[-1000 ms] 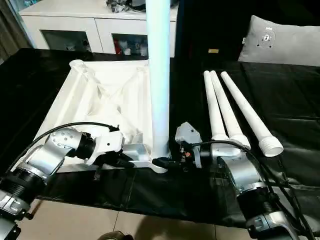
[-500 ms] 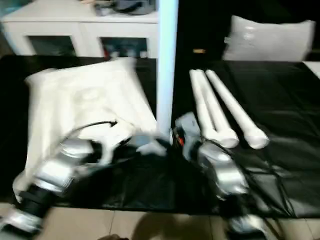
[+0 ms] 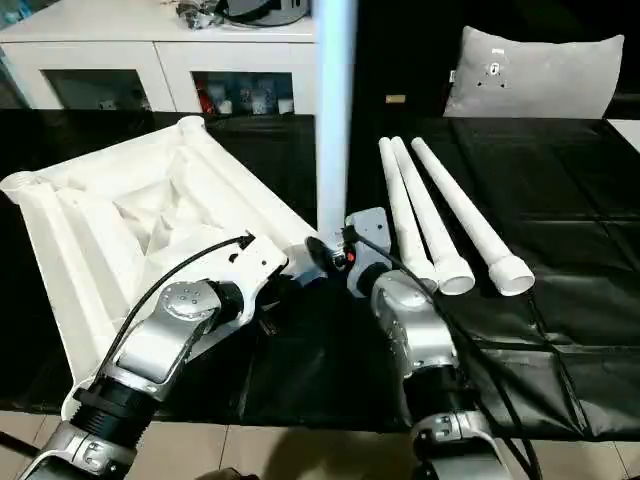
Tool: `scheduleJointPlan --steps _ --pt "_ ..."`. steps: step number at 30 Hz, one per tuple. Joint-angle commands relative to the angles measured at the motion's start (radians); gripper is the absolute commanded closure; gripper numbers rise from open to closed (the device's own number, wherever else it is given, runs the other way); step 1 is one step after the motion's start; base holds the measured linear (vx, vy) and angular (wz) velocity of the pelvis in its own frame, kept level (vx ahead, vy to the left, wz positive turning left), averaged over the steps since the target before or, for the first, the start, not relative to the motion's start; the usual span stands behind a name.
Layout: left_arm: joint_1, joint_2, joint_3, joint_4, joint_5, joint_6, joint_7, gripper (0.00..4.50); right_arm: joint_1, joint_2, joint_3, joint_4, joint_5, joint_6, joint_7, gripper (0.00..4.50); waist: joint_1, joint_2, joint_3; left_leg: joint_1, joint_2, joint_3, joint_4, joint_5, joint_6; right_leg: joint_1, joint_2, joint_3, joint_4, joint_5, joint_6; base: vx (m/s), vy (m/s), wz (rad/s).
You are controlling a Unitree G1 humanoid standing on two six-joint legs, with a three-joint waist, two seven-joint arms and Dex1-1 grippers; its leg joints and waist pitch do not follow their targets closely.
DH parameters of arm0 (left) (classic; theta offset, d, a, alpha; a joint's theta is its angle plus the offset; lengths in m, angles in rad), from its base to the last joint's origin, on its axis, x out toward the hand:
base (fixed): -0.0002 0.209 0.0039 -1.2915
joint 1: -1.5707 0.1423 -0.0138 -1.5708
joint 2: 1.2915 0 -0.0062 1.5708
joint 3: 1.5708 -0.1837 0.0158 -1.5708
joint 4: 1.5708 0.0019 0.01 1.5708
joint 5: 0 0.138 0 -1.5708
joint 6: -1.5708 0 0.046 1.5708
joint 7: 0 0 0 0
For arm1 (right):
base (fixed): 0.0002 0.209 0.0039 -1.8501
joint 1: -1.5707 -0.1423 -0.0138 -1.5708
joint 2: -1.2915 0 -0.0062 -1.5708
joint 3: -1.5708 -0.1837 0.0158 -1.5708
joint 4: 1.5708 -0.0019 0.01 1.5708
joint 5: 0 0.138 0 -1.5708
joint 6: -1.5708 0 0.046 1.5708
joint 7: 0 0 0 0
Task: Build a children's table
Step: Rotate leg to tighten
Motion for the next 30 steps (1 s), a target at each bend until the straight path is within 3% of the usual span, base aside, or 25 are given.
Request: scheduleJointPlan --steps 1,6,7,11,17,20,26,28,30 --pt "-0.021 0.01 -0.007 -0.02 -0.003 -0.043 -0.013 4.5 0.024 -0.006 0.047 -0.024 0.019 -0.018 0.08 0.47 0.007 -0.006 -0.063 0.016 0.089 -0.045 -0.073 -0.221 0.052 0.043 -0.116 0.073 -0.088 -0.209 -0.166 0.0 0.0 0.0" --pt "-0.026 0.09 -0.032 0.015 -0.029 -0.099 -0.139 4.5 0.055 -0.112 0.02 -0.088 0.066 -0.056 0.239 0.13 0.022 -0.007 -0.062 0.015 0.088 -0.044 -0.07 -0.207 0.069 0.043 -0.115 0.071 -0.089 -0.209 -0.163 0.0 0.0 0.0" --pt "-0.027 0.103 -0.039 0.02 -0.032 -0.105 -0.162 4.5 0.057 -0.131 0.021 -0.093 0.069 -0.06 0.264 0.05 0.022 0.002 -0.063 0.014 0.087 -0.044 -0.07 -0.206 0.069 0.044 -0.115 0.072 -0.087 -0.206 -0.164 0.0 0.0 0.0" --pt "-0.038 0.189 -0.096 0.056 -0.04 -0.184 -0.323 4.5 0.057 -0.254 0.056 -0.119 0.072 -0.061 0.45 0.05 0.03 0.001 -0.062 0.021 0.09 -0.043 -0.069 -0.226 0.069 0.041 -0.113 0.072 -0.09 -0.215 -0.165 0.0 0.0 0.0" --pt "-0.061 0.284 -0.155 0.096 -0.042 -0.273 -0.501 4.5 0.049 -0.342 0.117 -0.134 0.072 -0.07 0.629 0.05 0.037 -0.003 -0.064 0.019 0.091 -0.043 -0.069 -0.22 0.071 0.043 -0.113 0.07 -0.084 -0.196 -0.182 0.0 0.0 0.0" --pt "-0.077 0.318 -0.174 0.118 -0.048 -0.307 -0.574 4.5 0.039 -0.364 0.145 -0.13 0.079 -0.065 0.695 0.05 0.044 -0.003 -0.065 0.02 0.092 -0.041 -0.066 -0.206 0.081 0.042 -0.113 0.07 -0.081 -0.188 -0.188 0.0 0.0 0.0" --pt "-0.108 0.36 -0.198 0.143 -0.061 -0.357 -0.687 4.5 0.015 -0.367 0.181 -0.104 0.077 -0.057 0.754 0.21 0.051 -0.003 -0.065 0.023 0.096 -0.042 -0.069 -0.217 0.065 0.04 -0.116 0.071 -0.08 -0.211 -0.194 0.0 0.0 0.0" --pt "-0.112 0.362 -0.198 0.148 -0.061 -0.36 -0.699 4.5 0.01 -0.362 0.182 -0.098 0.083 -0.048 0.767 0.55 0.051 -0.004 -0.064 0.022 0.094 -0.041 -0.069 -0.224 0.06 0.04 -0.116 0.071 -0.081 -0.222 -0.195 0.0 0.0 0.0" --pt "-0.116 0.363 -0.2 0.154 -0.064 -0.366 -0.706 4.5 0.008 -0.361 0.185 -0.098 0.087 -0.041 0.776 0.59 0.052 -0.004 -0.065 0.021 0.094 -0.042 -0.069 -0.216 0.06 0.042 -0.117 0.071 -0.08 -0.214 -0.194 0.0 0.0 0.0"
